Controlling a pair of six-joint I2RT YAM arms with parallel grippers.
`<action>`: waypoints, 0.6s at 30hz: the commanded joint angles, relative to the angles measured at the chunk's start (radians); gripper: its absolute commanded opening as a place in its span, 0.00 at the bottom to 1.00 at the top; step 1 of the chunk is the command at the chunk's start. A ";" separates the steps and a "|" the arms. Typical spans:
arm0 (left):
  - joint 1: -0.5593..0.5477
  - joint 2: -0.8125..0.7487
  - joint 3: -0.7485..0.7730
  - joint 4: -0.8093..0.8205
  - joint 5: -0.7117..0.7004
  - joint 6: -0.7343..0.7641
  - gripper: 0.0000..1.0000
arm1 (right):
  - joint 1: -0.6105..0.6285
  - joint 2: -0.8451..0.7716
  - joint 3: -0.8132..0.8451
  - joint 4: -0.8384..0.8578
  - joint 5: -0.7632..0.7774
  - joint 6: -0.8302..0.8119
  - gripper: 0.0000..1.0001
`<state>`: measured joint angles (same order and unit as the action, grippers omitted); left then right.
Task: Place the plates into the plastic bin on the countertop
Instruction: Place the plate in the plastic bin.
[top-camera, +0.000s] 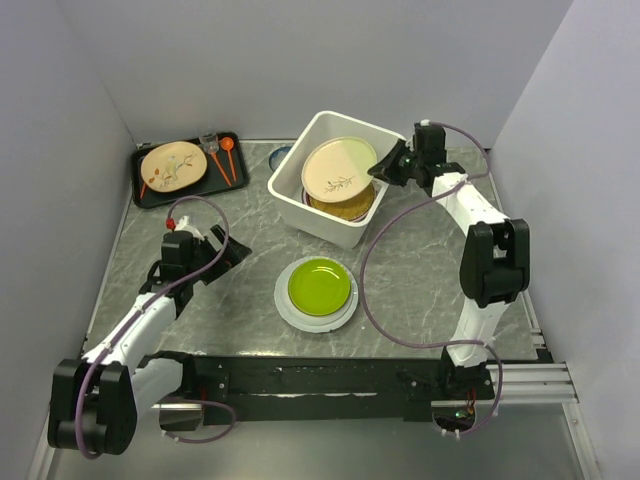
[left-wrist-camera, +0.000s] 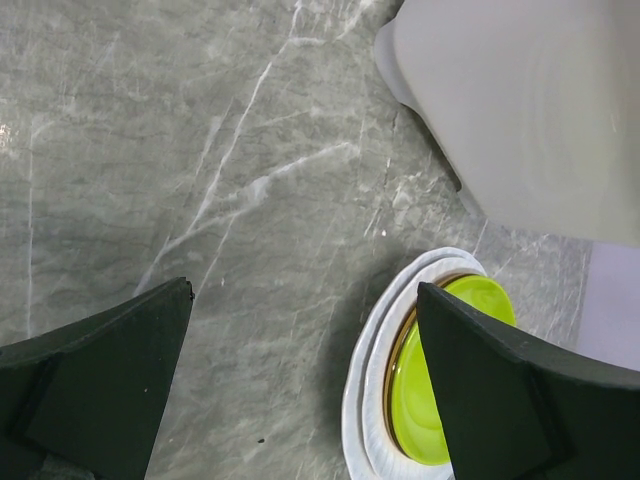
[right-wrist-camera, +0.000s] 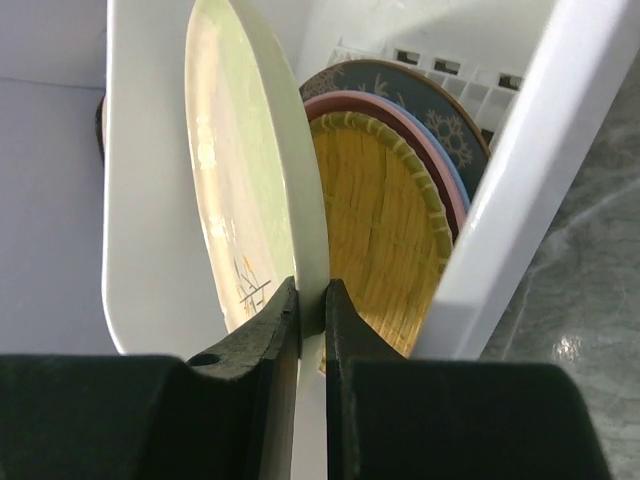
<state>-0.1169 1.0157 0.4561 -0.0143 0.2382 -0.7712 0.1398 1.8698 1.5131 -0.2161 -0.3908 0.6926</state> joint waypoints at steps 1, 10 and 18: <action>-0.006 -0.043 0.003 0.016 -0.007 0.013 0.99 | 0.011 0.018 0.104 0.050 -0.034 -0.010 0.01; -0.004 -0.083 -0.011 -0.019 -0.010 0.009 0.99 | 0.021 0.054 0.147 -0.026 -0.057 -0.051 0.03; -0.004 -0.056 0.000 -0.006 0.007 0.013 0.99 | 0.021 -0.015 0.078 -0.052 -0.046 -0.076 0.08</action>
<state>-0.1177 0.9520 0.4500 -0.0357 0.2379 -0.7715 0.1619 1.9301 1.5887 -0.2859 -0.4084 0.6270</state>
